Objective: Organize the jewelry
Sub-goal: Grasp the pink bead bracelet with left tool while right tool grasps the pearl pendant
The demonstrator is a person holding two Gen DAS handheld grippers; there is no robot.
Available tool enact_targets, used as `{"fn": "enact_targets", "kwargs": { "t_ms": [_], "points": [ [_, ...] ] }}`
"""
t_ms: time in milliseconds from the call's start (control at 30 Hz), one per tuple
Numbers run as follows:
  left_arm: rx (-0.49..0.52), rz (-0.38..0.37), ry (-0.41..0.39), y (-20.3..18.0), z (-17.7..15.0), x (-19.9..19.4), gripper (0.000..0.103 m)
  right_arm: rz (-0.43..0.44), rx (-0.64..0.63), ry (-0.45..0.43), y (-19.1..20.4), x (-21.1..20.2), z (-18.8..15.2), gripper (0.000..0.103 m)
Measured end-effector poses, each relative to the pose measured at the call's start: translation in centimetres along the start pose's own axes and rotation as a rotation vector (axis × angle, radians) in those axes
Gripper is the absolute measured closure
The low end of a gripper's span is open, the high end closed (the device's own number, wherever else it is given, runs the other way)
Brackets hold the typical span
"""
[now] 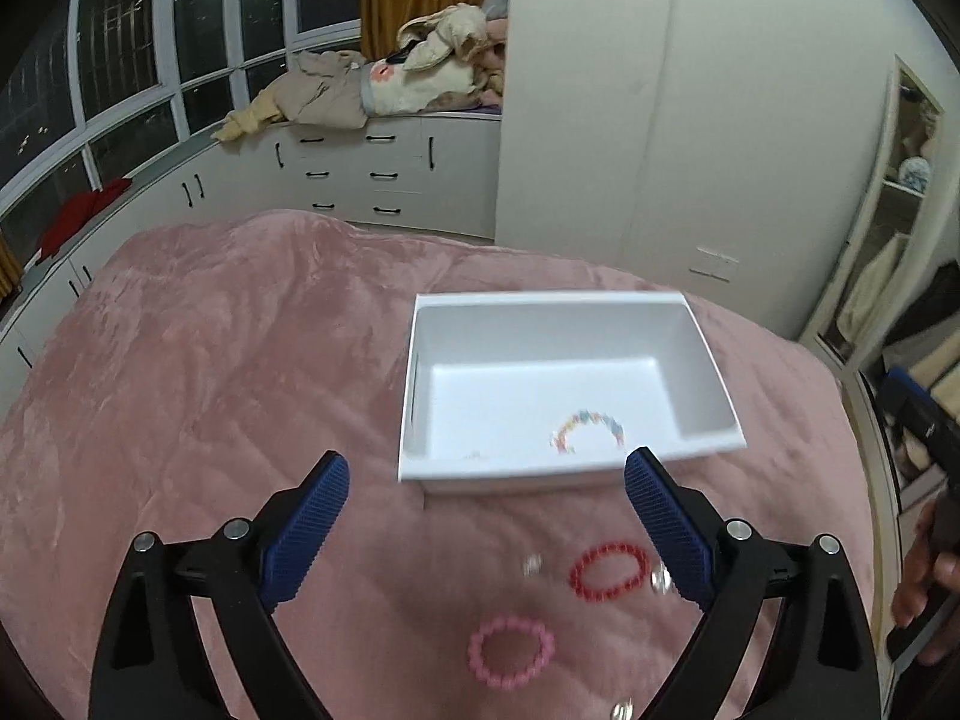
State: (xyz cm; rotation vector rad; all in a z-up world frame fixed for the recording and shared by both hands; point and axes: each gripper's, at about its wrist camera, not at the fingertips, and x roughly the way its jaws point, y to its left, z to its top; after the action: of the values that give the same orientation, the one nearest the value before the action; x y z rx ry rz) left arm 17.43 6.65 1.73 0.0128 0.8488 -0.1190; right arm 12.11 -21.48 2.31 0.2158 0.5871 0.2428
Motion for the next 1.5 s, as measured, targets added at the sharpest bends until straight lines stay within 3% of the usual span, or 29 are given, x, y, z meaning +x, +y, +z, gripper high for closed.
{"fn": "enact_targets", "kwargs": {
  "t_ms": [267,367,600,933,1100,1367,1500],
  "points": [
    [0.070,-0.044,0.021,-0.6,-7.0,-3.3,0.009,0.006,-0.054,-0.007,3.4,-5.5,-4.2,0.005],
    [0.082,-0.065,0.051,-1.0,-9.6,-3.0,0.009,0.022,-0.051,0.031,4.0,-6.0,-6.2,0.016],
    [0.104,-0.095,0.099,-2.0,-14.1,-1.4,0.009,0.033,-0.047,0.129,4.3,-5.8,-11.5,0.029],
    [0.096,-0.130,0.160,-2.6,-17.2,2.8,0.009,0.060,-0.004,0.255,2.8,-3.1,-16.9,0.045],
    [0.106,-0.107,0.183,-2.5,-18.0,5.1,0.009,0.064,-0.001,0.313,2.0,-0.6,-18.6,0.055],
    [0.054,-0.087,0.242,-1.5,-18.6,9.4,0.009,0.055,0.045,0.396,-0.1,4.0,-20.7,0.059],
    [0.077,-0.071,0.244,-1.8,-18.5,11.0,0.009,0.056,0.065,0.417,-1.0,5.4,-21.4,0.062]
  ]
}}
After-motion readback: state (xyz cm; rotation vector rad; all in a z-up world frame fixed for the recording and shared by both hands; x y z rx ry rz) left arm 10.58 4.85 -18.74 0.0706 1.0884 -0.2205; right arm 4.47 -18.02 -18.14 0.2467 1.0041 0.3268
